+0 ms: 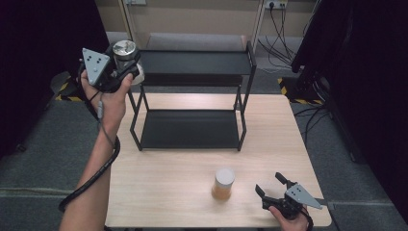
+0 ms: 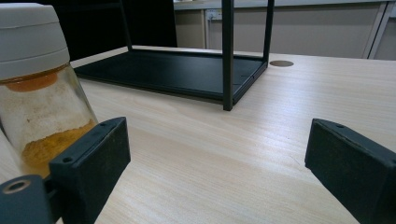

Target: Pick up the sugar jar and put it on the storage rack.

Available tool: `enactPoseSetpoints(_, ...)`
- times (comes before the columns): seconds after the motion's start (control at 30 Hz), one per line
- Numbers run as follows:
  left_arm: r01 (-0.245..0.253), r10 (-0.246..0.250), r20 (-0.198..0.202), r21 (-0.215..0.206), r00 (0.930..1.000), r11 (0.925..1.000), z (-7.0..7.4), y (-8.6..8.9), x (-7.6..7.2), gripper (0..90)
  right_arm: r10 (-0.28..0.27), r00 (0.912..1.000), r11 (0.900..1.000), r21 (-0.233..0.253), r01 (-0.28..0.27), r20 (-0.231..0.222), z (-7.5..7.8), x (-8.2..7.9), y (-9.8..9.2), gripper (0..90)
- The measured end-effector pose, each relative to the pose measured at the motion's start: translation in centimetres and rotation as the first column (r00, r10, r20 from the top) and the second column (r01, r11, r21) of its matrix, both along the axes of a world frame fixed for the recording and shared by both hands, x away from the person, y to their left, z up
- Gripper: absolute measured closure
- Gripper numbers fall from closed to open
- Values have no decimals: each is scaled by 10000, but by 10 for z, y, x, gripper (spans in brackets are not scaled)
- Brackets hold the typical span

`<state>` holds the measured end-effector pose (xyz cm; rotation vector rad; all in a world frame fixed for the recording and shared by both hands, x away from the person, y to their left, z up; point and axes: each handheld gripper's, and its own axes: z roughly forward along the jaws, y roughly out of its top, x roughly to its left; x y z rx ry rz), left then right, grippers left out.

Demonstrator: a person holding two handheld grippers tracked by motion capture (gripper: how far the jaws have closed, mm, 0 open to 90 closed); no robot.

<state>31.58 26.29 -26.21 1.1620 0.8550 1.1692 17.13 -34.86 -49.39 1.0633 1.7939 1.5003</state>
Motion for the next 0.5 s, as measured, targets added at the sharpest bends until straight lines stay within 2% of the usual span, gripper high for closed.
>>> enactPoseSetpoints(0.5,-4,5,-52,185,10000,9998,9,-7,16,347,15,10000,10000,-1,-15,27,0,0,0,70)
